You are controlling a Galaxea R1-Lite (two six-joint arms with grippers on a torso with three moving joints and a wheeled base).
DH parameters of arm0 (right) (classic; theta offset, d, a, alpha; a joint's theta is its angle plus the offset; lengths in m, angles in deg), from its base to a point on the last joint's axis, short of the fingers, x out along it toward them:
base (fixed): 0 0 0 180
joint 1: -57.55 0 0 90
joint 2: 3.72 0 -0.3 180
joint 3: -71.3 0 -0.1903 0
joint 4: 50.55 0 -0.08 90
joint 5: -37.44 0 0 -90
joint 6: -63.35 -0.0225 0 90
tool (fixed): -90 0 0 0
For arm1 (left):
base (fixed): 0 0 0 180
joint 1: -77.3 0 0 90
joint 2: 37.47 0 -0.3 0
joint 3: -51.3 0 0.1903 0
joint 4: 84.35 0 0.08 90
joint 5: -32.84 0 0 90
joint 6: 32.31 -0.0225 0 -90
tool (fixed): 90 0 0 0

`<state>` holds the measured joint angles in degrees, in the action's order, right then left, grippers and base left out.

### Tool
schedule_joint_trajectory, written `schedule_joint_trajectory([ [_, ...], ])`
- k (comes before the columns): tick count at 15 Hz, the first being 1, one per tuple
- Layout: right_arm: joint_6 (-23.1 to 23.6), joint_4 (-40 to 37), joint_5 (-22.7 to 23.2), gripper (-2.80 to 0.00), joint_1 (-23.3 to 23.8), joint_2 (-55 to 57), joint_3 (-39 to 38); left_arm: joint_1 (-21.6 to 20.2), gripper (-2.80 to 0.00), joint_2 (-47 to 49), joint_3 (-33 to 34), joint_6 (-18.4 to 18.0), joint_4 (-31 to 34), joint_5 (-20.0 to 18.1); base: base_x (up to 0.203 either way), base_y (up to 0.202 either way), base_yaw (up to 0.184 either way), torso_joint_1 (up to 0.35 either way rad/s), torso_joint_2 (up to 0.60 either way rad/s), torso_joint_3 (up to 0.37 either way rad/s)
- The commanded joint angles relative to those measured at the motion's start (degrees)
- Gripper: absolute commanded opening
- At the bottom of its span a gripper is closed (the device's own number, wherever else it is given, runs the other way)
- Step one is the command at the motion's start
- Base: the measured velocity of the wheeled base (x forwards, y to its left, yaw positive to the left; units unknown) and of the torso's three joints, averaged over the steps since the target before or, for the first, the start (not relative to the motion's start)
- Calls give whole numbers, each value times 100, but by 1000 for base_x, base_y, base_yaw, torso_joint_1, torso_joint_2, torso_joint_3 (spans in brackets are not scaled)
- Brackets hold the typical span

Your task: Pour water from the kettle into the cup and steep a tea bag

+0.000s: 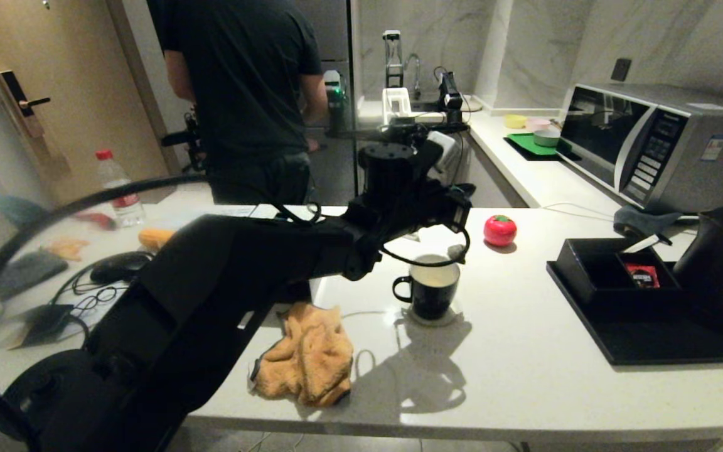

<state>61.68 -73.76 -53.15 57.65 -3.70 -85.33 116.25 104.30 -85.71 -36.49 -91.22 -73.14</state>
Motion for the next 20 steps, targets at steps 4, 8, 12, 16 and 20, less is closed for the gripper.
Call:
schedule_joint_trajectory([
  [4, 0, 2, -2, -280, -1, -2, 0, -19, -280, -60, 0, -4, -27, -10, 0, 0, 0, 0, 0, 0],
  [8, 0, 2, -2, -280, -1, -2, 0, -54, -280, 77, 5, -4, -79, -18, 0, 0, 0, 0, 0, 0],
  [12, -3, 2, -2, -280, -1, -2, 0, -87, -280, 150, 223, -12, -109, -37, 0, 0, 0, 0, 0, 0],
  [16, 0, 2, -2, -280, -1, -2, 0, -97, -280, 194, 540, 3, -493, -26, 0, 0, 0, 0, 0, 0],
  [20, 0, 2, -2, -280, -1, -2, 0, -136, -280, 194, 1022, 22, -959, -19, 0, 0, 0, 0, 0, 0],
])
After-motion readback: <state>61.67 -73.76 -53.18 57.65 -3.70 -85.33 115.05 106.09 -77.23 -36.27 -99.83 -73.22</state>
